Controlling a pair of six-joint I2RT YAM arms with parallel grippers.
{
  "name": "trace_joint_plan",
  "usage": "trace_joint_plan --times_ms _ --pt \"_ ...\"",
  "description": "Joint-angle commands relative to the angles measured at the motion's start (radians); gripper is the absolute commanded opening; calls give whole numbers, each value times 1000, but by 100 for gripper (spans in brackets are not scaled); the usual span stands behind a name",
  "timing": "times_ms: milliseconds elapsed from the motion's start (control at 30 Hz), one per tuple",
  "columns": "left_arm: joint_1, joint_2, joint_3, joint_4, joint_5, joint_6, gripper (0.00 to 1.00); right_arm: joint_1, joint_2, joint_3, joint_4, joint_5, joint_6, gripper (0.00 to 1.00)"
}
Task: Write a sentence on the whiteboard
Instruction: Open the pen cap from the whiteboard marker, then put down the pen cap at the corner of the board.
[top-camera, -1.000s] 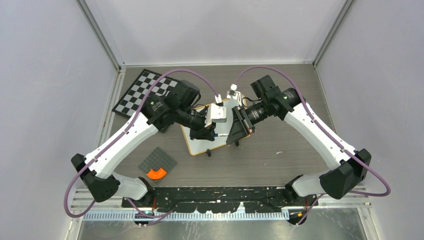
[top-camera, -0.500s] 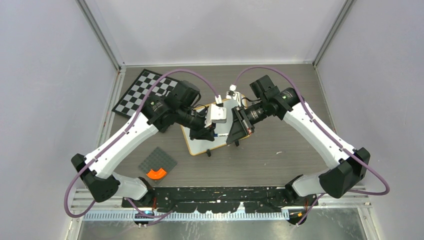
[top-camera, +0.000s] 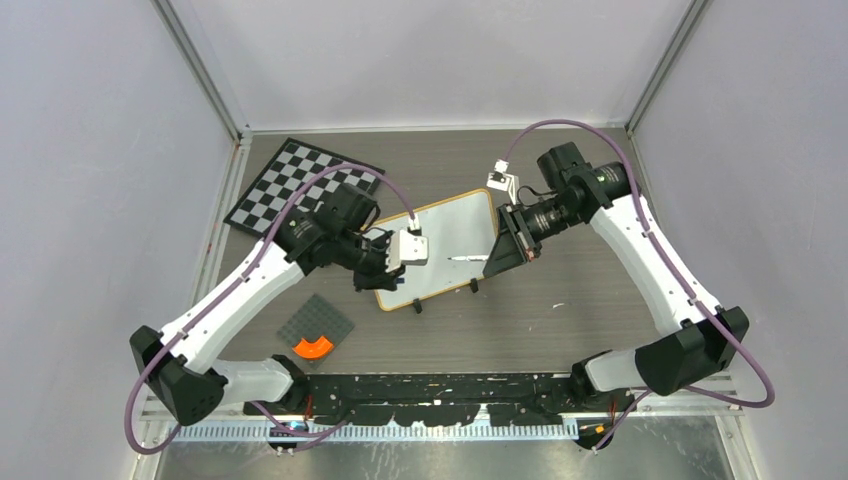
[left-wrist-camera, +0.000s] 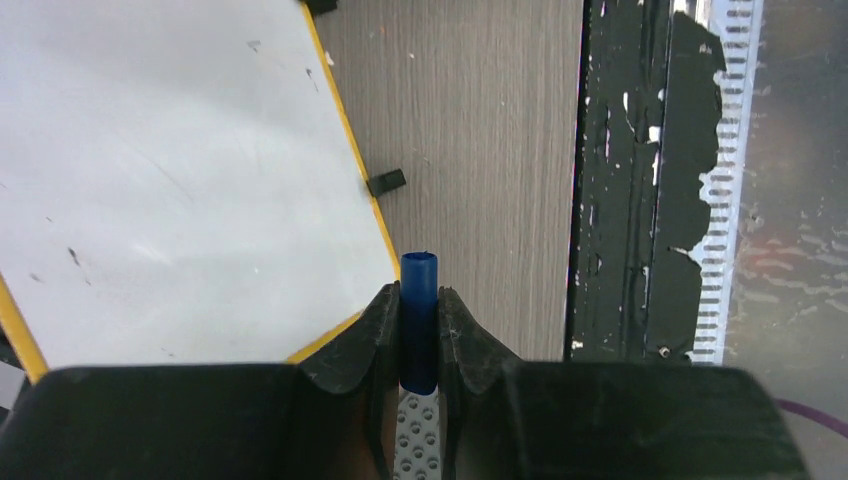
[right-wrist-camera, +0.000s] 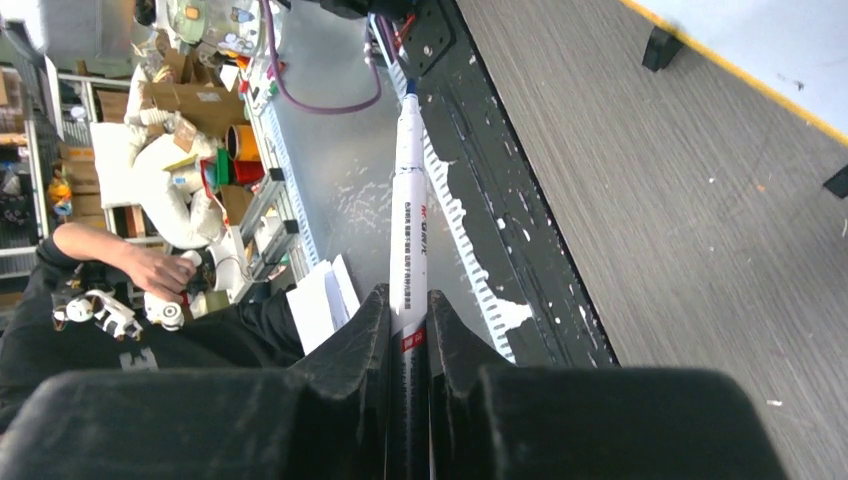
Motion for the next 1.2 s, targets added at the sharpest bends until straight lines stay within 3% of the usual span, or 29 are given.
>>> trace_joint_plan --times_ms 0,200,367,500,600,667,733,800,967,1167 --pt "30 -71 -46 -1 -35 16 0 -47 -21 65 -156 -5 -150 0" --pt "59 -41 -32 -22 -29 -111 0 -173 -58 46 -55 -6 -51 0" --pt "347 -11 34 -27 147 -167 0 -265 -117 -14 134 95 109 0" --pt "357 -17 16 -38 162 -156 0 -342 -116 -19 168 118 188 0" --pt "333 -30 -41 -70 148 -78 0 -352 -141 -37 243 278 300 0" --pt "360 -50 -98 -50 123 -45 0 -352 -170 -64 289 305 323 0" --pt "448 -54 -139 -25 158 -36 0 -353 -179 -76 298 303 309 0" --pt "625 -37 -153 -14 238 -10 0 -352 -176 -71 274 274 253 0" --pt "911 76 -162 -47 236 228 0 -352 -173 -65 298 286 251 0" --pt "1029 247 -210 32 58 358 0 -349 -155 -125 344 269 277 0"
